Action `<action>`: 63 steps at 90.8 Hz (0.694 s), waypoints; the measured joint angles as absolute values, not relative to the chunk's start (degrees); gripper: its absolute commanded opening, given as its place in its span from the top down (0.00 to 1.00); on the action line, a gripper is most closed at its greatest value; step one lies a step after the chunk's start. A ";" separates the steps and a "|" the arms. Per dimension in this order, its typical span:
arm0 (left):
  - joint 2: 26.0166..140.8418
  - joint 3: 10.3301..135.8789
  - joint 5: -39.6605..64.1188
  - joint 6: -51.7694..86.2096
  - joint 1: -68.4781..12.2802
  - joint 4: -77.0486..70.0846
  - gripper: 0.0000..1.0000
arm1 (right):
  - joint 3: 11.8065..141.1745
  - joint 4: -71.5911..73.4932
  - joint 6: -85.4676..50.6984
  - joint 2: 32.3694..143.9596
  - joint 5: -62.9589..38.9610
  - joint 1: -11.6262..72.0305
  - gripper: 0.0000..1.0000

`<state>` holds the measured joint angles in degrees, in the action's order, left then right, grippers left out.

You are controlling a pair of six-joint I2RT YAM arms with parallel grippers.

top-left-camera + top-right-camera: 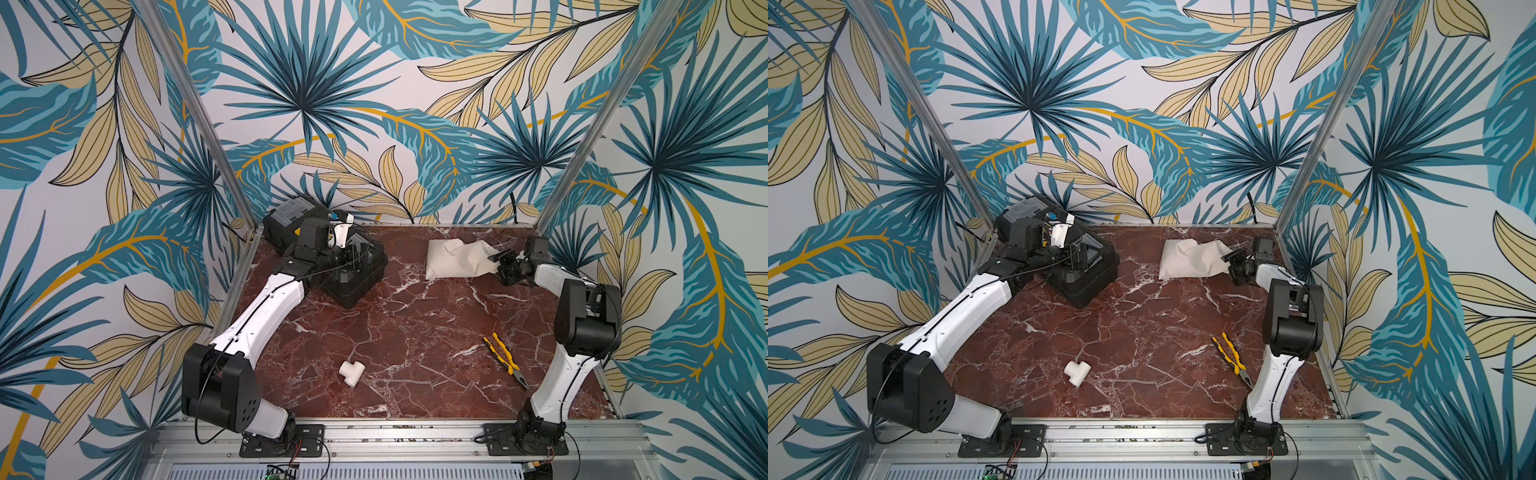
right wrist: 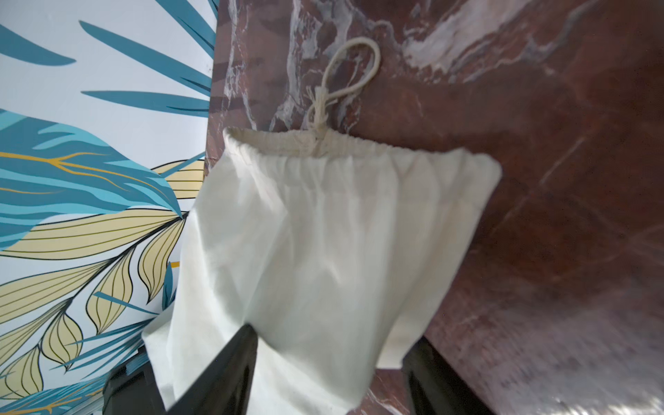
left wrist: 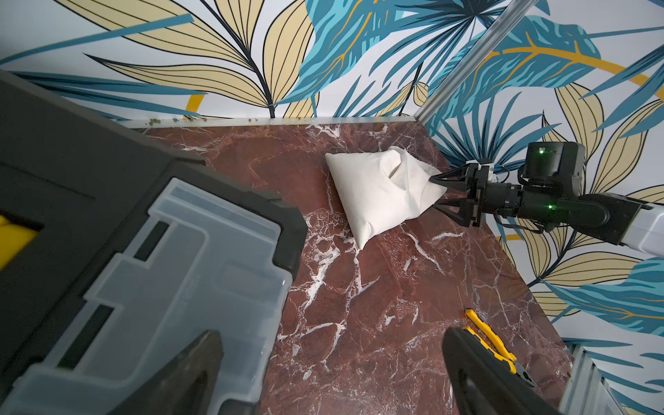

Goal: Close the soil bag
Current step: Pick up the soil bag from the center of the board.

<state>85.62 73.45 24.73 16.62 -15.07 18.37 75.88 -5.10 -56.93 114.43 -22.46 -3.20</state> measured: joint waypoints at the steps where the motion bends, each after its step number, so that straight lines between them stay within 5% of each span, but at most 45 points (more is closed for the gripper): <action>1: 85.71 73.52 24.75 16.67 -15.07 18.33 0.00 | 76.03 -5.02 -57.12 114.52 -22.46 -3.20 0.45; 27: 86.80 74.06 24.75 17.43 -15.07 18.48 0.00 | 77.78 -4.56 -56.03 115.55 -23.24 -3.36 0.92; 63: 83.81 71.48 25.17 17.82 -15.07 18.37 0.00 | 78.00 -4.64 -50.39 109.62 -24.16 -2.76 1.00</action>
<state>83.81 71.48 25.17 17.82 -15.07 18.37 78.00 -4.64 -50.39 109.62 -24.16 -2.76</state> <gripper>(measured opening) 0.999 0.067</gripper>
